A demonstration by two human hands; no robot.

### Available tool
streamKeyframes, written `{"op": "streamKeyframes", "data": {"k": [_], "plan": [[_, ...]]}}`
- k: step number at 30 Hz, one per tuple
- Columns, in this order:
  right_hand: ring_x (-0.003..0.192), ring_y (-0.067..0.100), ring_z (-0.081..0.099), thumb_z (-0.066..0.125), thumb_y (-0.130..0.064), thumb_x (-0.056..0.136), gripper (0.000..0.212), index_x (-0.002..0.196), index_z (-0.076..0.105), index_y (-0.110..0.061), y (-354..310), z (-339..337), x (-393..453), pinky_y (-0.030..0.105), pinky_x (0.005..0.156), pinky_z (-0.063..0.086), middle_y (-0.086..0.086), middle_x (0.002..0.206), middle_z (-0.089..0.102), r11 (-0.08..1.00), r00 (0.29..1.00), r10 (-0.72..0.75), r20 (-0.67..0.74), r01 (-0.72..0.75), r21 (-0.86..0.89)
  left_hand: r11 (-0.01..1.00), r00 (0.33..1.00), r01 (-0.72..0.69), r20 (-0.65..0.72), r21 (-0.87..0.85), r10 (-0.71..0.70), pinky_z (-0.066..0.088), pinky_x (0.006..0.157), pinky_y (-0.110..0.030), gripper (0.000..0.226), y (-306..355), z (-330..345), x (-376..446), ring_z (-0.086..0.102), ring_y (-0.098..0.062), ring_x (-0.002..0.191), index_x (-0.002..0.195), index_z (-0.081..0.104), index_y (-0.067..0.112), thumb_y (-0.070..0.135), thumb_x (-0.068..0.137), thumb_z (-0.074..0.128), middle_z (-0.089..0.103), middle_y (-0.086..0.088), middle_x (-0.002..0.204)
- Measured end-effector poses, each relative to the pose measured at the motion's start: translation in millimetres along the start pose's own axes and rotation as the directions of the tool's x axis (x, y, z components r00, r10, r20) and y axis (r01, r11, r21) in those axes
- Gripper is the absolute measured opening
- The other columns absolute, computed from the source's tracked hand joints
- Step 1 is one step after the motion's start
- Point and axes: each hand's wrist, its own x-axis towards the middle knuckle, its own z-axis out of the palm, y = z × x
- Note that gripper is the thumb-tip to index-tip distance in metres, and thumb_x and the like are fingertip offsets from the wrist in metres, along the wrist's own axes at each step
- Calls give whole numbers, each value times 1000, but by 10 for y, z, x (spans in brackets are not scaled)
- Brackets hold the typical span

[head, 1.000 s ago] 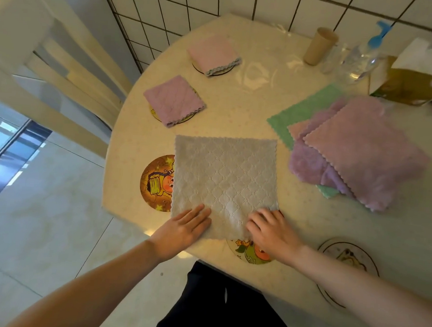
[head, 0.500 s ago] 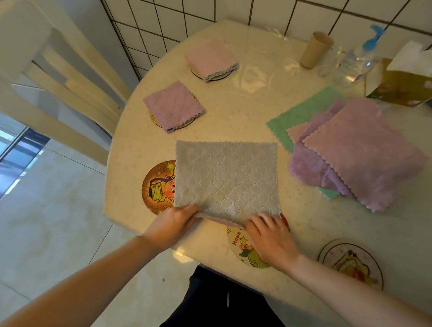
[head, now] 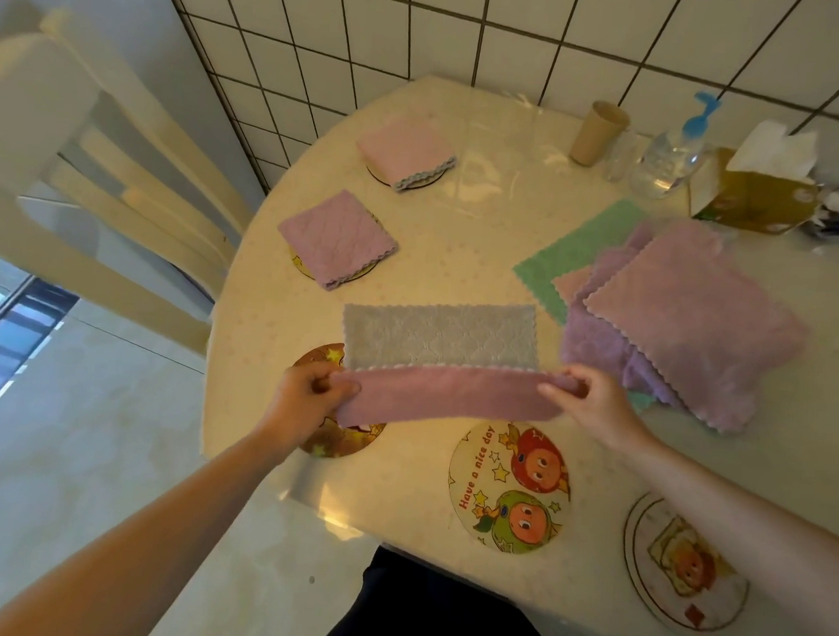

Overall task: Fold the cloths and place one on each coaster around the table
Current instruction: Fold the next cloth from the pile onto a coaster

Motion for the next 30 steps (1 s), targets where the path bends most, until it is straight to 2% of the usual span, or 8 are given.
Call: {"op": "streamKeyframes", "data": {"k": [3, 5, 9, 11, 14, 22, 27, 30], "plan": [[65, 10, 56, 67, -18, 86, 9, 84, 63, -10, -93, 9, 320, 19, 60, 45, 1, 72, 63, 991, 989, 92, -119, -79, 110, 977, 988, 131, -64, -171, -144, 43, 46, -24, 14, 120, 58, 294, 48, -16, 58, 83, 66, 0, 14, 85, 70, 55, -6, 67], [65, 10, 57, 66, -14, 87, 9, 79, 62, -15, -129, 32, 545, 20, 60, 47, -3, 70, 62, 983, 977, 134, -165, -110, 149, 969, 976, 167, -109, -179, -188, 38, 51, -30, 24, 126, 89, 504, 44, -19, 62, 82, 65, -4, 19, 84, 72, 52, -9, 67], [80, 20, 63, 64, -11, 87, 4, 85, 65, -13, -88, 79, 936, 36, 78, 53, 2, 80, 68, 967, 964, 202, -170, -169, 189, 963, 945, 224, -208, -147, -252, 40, 56, -35, 22, 131, 148, 833, 46, -21, 63, 76, 68, 4, 24, 84, 71, 58, -10, 68], [83, 20, 63, 64, -11, 88, 5, 90, 68, -9, -41, 104, 1074, 38, 82, 53, 4, 85, 68, 965, 962, 224, -155, -196, 176, 967, 937, 242, -240, -83, -255, 41, 56, -36, 22, 141, 179, 949, 47, -23, 61, 70, 68, 10, 28, 84, 70, 58, -6, 63], [81, 19, 63, 65, -13, 87, 6, 89, 68, -10, 3, 120, 1212, 37, 79, 53, 4, 85, 69, 968, 962, 226, -153, -205, 146, 973, 939, 229, -267, 22, -215, 41, 54, -34, 24, 151, 222, 1040, 48, -22, 57, 67, 65, 15, 29, 87, 67, 57, -2, 60], [84, 26, 67, 67, -14, 85, 5, 82, 63, -14, 28, 150, 1373, 41, 75, 55, 2, 81, 67, 982, 974, 186, -126, -181, 53, 962, 949, 196, -283, 187, -139, 39, 55, -31, 18, 118, 243, 1103, 51, -18, 66, 83, 66, 14, 28, 91, 60, 62, -3, 74], [81, 25, 66, 70, -19, 83, 10, 80, 63, -14, 2, 167, 1404, 41, 77, 54, 3, 80, 66, 981, 969, 192, -158, -193, 10, 964, 945, 200, -293, 174, -143, 40, 53, -31, 31, 94, 221, 1072, 56, -25, 69, 80, 63, 14, 42, 91, 57, 61, -2, 71], [87, 27, 66, 67, -24, 85, 17, 92, 66, -8, -19, 158, 1370, 46, 82, 54, 9, 91, 69, 974, 959, 228, -166, -225, 38, 965, 938, 243, -279, 102, -206, 48, 55, -33, 41, 94, 177, 996, 62, -24, 67, 83, 63, 19, 60, 84, 58, 66, 0, 73]]}}
